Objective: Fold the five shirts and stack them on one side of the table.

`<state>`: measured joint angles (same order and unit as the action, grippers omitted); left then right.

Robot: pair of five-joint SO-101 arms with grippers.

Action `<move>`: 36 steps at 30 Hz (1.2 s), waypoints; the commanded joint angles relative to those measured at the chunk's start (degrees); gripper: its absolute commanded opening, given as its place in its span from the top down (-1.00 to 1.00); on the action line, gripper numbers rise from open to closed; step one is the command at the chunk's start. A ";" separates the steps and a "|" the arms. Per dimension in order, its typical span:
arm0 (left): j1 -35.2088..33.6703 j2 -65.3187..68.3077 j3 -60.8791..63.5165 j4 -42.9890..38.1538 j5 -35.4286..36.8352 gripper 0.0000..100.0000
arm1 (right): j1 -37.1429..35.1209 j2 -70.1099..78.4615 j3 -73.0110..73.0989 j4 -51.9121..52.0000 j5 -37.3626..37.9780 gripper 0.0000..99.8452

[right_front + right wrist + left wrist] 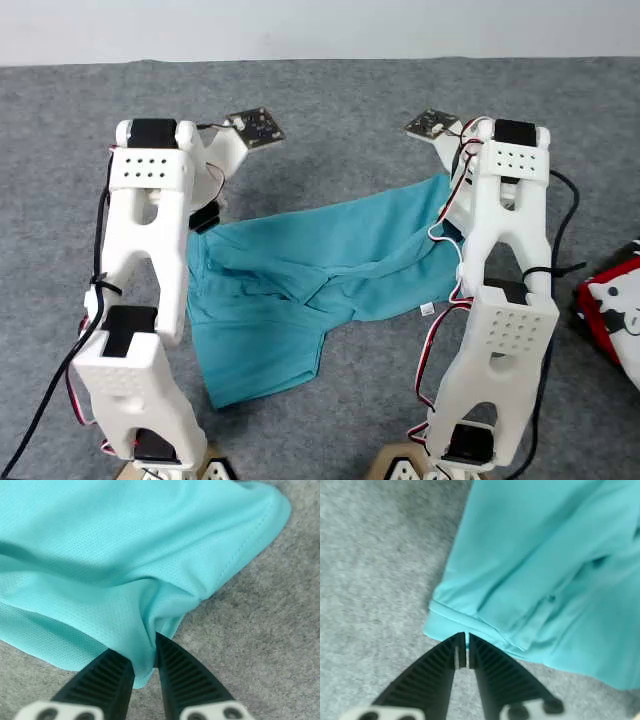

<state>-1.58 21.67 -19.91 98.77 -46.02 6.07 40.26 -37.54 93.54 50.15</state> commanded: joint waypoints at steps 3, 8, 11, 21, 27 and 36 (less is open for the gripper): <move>1.93 -6.33 9.54 1.85 -0.97 0.99 | -0.22 -0.75 -0.53 -0.22 -0.62 0.98; 2.55 -7.82 15.87 1.67 -0.97 0.97 | -0.31 -0.75 -0.53 -0.40 -0.70 0.98; 1.49 -5.80 16.31 0.09 -0.97 0.84 | -0.40 -0.66 -0.53 -0.57 -1.58 0.98; -1.05 2.55 15.43 -14.77 -0.70 0.79 | -0.66 -0.40 -0.09 -0.57 -2.29 0.98; -1.23 5.10 6.99 -16.88 1.49 0.79 | -0.75 2.24 -0.09 -0.57 -2.29 0.98; -0.88 5.54 -0.75 -11.69 1.76 0.79 | -2.59 2.51 -0.35 -0.66 -3.78 0.98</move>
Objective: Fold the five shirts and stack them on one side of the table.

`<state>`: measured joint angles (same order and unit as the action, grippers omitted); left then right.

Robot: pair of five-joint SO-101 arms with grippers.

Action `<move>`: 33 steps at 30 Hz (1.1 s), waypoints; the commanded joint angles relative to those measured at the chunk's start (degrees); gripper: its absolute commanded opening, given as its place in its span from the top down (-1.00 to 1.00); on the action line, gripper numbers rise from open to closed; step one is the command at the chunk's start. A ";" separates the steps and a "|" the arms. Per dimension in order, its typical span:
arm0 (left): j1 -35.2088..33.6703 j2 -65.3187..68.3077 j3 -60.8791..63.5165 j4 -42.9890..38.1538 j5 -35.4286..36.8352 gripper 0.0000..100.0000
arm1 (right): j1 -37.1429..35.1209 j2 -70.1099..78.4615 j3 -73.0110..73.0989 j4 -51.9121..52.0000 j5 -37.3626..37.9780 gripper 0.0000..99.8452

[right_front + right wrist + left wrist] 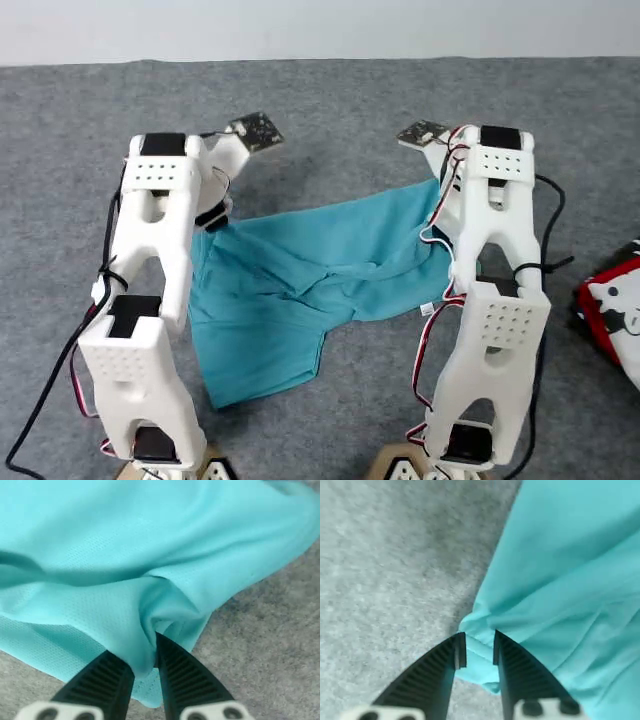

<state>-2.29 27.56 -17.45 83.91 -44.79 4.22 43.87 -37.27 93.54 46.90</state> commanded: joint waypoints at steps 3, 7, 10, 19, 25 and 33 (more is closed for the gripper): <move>-0.35 -0.35 -3.30 6.42 0.53 0.79 | -0.75 -1.10 -0.62 -0.66 -0.44 0.98; -0.53 -0.44 -3.38 10.55 0.09 0.80 | -0.48 -1.10 -0.62 -0.66 -0.35 0.98; -0.09 -0.53 -3.38 13.45 -1.58 0.80 | -0.48 -1.10 -0.62 -0.66 -0.26 0.98; -0.09 -0.26 1.01 3.25 -1.49 0.79 | -1.54 -0.66 -0.62 -2.51 -0.62 0.98; 2.64 -0.09 3.56 0.18 -1.49 0.79 | -1.63 -0.66 -0.62 -2.59 -0.62 0.98; 3.78 6.24 3.56 -0.18 -1.49 0.80 | -1.36 -0.92 -0.62 -2.42 -0.62 0.98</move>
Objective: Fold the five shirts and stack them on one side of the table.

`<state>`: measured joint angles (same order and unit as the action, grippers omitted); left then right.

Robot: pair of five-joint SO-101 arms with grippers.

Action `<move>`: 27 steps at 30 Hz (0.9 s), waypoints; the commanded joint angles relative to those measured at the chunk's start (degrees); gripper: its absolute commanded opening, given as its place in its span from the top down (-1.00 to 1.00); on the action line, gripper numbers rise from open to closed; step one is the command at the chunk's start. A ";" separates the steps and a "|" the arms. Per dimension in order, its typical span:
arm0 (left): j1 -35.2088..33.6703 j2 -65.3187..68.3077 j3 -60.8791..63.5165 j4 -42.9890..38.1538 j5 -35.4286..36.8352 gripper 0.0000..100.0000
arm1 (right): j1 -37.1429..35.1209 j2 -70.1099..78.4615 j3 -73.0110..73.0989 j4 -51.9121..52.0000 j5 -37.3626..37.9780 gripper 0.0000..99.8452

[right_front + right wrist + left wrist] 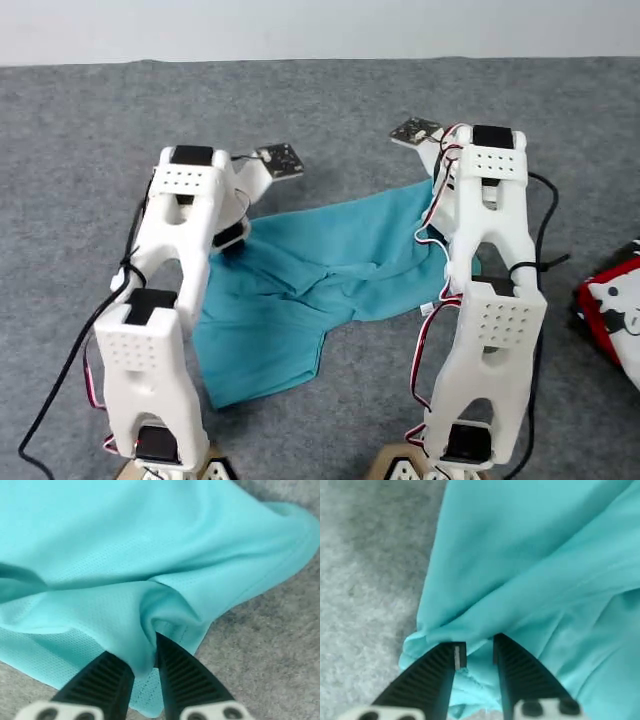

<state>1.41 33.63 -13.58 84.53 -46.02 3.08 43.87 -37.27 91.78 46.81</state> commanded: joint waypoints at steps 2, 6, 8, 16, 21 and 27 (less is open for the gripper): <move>-0.09 0.53 -0.66 -0.62 -0.26 0.81 | -0.04 -0.92 -0.62 -0.57 -0.53 0.98; 0.09 0.53 -4.18 1.93 -0.26 1.00 | -0.04 -1.10 -0.62 -0.31 -0.53 0.98; 0.35 0.53 -8.04 5.71 -0.26 0.99 | -0.04 -1.19 -0.62 -0.31 -0.53 0.98; 2.29 -2.20 -20.00 16.09 0.97 1.00 | -0.13 -4.00 -0.70 1.19 -0.44 0.98; 6.51 -12.13 -8.22 16.18 0.53 1.00 | -0.22 -5.58 -0.70 6.02 -0.09 0.98; 10.46 -26.90 10.07 16.18 -0.18 1.00 | 0.57 -7.69 -0.62 10.24 -0.09 0.98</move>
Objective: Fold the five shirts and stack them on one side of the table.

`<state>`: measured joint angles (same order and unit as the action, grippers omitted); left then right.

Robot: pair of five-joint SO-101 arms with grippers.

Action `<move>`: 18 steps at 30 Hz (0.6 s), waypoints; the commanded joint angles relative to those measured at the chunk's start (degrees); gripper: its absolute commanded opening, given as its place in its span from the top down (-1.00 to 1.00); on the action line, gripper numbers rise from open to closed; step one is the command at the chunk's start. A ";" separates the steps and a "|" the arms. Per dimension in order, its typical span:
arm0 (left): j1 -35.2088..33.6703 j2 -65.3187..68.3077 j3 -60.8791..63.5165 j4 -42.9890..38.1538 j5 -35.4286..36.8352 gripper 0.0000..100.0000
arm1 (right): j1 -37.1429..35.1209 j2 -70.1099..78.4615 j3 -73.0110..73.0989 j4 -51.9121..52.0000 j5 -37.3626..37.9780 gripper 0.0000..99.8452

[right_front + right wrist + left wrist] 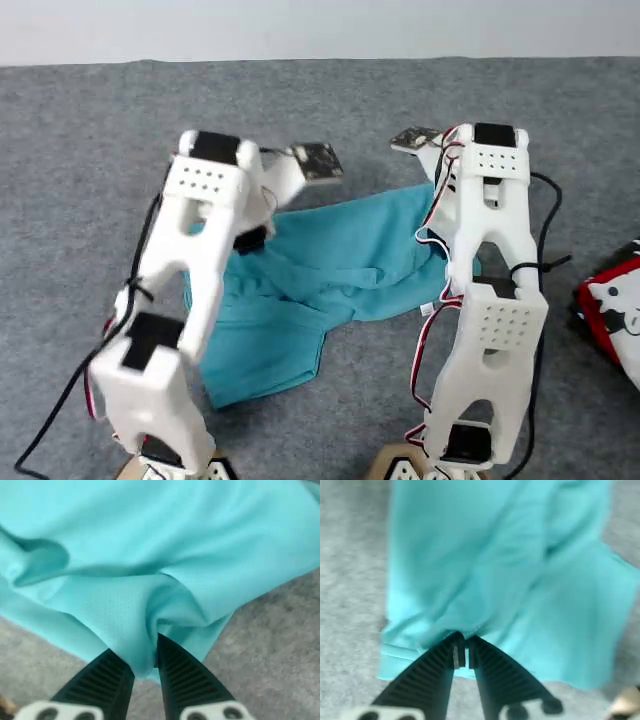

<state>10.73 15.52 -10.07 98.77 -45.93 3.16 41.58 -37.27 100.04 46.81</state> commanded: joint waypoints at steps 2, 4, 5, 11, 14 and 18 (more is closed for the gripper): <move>1.32 -12.22 11.38 1.93 -0.26 1.00 | 0.75 -5.85 -0.35 2.15 -0.09 0.98; 1.41 -14.86 16.13 1.93 -0.18 1.00 | 1.36 -5.93 -0.35 2.15 -0.09 0.98; 1.49 -16.18 18.42 1.93 -0.18 1.00 | 1.45 -5.85 -0.35 2.15 -0.09 0.98; 1.23 -21.36 29.85 1.93 -0.18 1.00 | 2.42 -6.20 2.73 2.33 2.02 0.98; 1.23 -24.09 34.68 1.93 -0.18 1.00 | 2.42 -6.29 5.01 2.33 2.46 0.98; 1.14 -27.87 39.96 1.93 -0.18 1.00 | 3.30 -6.29 5.27 2.33 2.64 0.98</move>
<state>11.69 -8.13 27.65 98.77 -45.93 5.27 40.09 -31.56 100.22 48.66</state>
